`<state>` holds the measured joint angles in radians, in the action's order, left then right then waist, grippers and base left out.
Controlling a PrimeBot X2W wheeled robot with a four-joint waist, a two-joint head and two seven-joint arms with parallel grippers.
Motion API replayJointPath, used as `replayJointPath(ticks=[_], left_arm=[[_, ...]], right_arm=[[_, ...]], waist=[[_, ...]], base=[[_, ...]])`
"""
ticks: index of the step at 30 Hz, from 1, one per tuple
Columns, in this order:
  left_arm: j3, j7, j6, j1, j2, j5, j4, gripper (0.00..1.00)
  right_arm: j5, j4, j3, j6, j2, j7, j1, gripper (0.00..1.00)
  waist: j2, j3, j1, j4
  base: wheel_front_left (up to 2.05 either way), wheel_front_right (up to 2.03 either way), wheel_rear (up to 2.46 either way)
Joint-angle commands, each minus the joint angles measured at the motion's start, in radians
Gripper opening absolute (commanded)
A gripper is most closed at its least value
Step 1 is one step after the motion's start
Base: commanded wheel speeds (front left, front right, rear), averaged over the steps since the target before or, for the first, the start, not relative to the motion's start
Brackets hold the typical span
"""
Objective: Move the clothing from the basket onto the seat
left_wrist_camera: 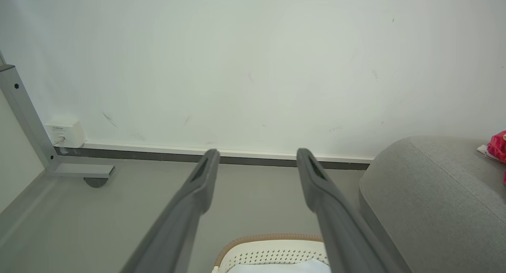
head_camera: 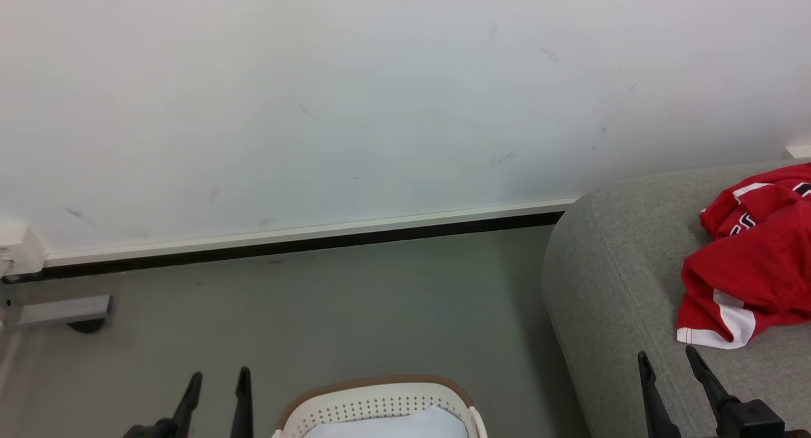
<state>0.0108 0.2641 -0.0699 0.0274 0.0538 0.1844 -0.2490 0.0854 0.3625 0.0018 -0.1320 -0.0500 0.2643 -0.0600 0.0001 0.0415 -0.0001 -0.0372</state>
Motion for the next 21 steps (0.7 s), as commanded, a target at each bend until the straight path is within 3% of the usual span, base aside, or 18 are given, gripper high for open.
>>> replayJointPath(ticks=[1,3,4,7,21], left_arm=[[0.004,0.000,-0.002,-0.006,0.002,-0.016,0.000,1.00],[0.000,0.000,-0.012,-0.004,0.000,-0.006,-0.008,1.00],[0.000,0.000,-0.012,-0.001,-0.001,0.000,-0.007,0.00],[-0.005,-0.002,-0.013,0.012,-0.009,0.002,-0.037,0.00],[0.020,-0.076,-0.022,-0.021,-0.007,0.267,-0.032,0.00]], right_arm=[[0.005,0.006,0.002,0.003,-0.002,0.000,0.002,1.00],[0.005,0.007,0.001,0.003,-0.002,0.000,0.000,1.00],[0.003,0.004,0.000,0.000,0.000,0.000,0.000,0.00],[0.004,0.029,-0.001,0.000,0.004,-0.001,0.008,0.00],[0.287,0.004,-0.026,0.000,0.003,-0.074,-0.007,0.00]], waist=[[-0.0001,0.000,0.0001,0.000],[-0.0001,0.000,0.0001,0.000],[-0.0001,0.000,0.0001,0.000],[-0.0001,0.000,0.0001,0.000],[-0.0001,-0.005,0.0001,0.004]], base=[[0.00,0.00,0.00],[0.00,0.00,0.00],[0.00,0.00,0.00],[0.00,0.00,0.00],[0.00,0.00,0.00]])
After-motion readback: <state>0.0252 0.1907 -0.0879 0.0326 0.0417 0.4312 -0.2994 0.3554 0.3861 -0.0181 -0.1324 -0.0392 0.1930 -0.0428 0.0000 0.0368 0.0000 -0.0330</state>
